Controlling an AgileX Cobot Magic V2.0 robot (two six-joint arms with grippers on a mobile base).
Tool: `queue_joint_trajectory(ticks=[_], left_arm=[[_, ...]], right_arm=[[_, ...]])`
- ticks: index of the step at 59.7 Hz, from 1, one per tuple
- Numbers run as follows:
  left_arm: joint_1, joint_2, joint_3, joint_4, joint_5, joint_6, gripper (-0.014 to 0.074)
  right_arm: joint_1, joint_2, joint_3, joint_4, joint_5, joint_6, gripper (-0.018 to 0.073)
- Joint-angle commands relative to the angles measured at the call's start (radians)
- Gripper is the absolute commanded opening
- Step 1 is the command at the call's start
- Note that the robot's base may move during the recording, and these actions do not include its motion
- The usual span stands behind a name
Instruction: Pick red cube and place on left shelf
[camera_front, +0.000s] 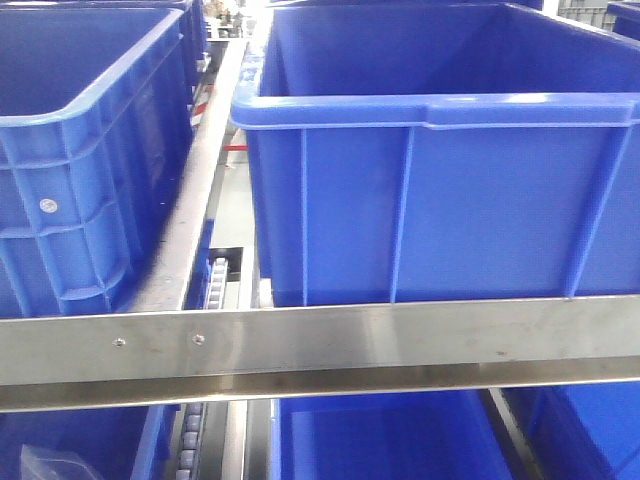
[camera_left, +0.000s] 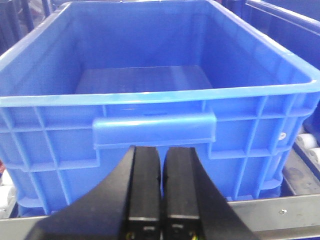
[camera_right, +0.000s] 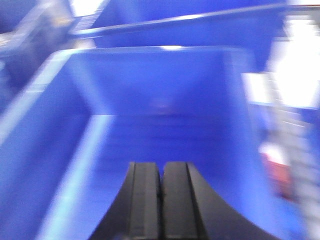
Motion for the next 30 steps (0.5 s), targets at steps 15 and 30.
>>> queue_joint_trajectory(ticks=[15, 30], left_arm=[[-0.006, -0.016, 0.023, -0.003, -0.088, -0.001, 0.0102], [-0.006, -0.016, 0.023, -0.003, -0.088, -0.001, 0.0102]], right_arm=[[-0.122, -0.241, 0.184, -0.047, -0.065, -0.010, 0.0046], [-0.185, -0.408, 0.430, -0.047, -0.121, -0.010, 0.0046]])
